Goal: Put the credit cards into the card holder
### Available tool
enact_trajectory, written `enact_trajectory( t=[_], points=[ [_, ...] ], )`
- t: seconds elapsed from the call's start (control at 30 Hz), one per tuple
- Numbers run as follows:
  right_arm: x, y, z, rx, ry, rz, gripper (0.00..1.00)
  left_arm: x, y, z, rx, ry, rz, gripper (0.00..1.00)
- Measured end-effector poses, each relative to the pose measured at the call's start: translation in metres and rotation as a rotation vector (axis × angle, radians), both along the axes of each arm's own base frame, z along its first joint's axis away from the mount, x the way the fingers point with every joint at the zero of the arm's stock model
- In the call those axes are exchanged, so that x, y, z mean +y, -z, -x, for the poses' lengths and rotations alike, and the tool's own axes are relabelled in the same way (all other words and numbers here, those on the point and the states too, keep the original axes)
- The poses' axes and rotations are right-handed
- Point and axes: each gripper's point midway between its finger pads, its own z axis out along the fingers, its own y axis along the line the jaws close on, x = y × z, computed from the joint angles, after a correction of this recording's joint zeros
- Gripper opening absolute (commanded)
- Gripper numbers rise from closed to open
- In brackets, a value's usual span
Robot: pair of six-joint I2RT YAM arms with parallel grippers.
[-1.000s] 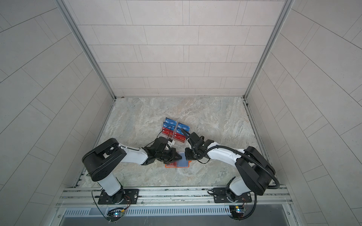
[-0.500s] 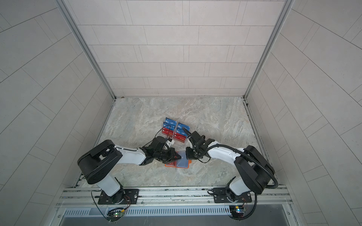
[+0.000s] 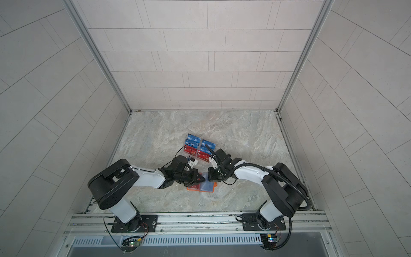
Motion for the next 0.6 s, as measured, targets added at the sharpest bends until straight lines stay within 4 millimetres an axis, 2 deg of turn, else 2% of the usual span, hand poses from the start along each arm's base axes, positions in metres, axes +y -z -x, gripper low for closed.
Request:
enact_trajectory(
  t=[0.13, 0.3, 0.6],
  points=[
    [0.005, 0.001, 0.001, 0.018, -0.004, -0.026, 0.13, 0.000, -0.002, 0.001, -0.005, -0.001, 0.010, 0.30],
    [0.008, 0.001, 0.002, 0.033, -0.002, -0.045, 0.13, 0.001, -0.008, 0.001, -0.014, -0.004, 0.024, 0.45],
    [0.016, -0.005, 0.001, 0.034, -0.010, -0.089, 0.13, 0.008, -0.016, 0.005, -0.025, 0.012, -0.028, 0.61]
  ],
)
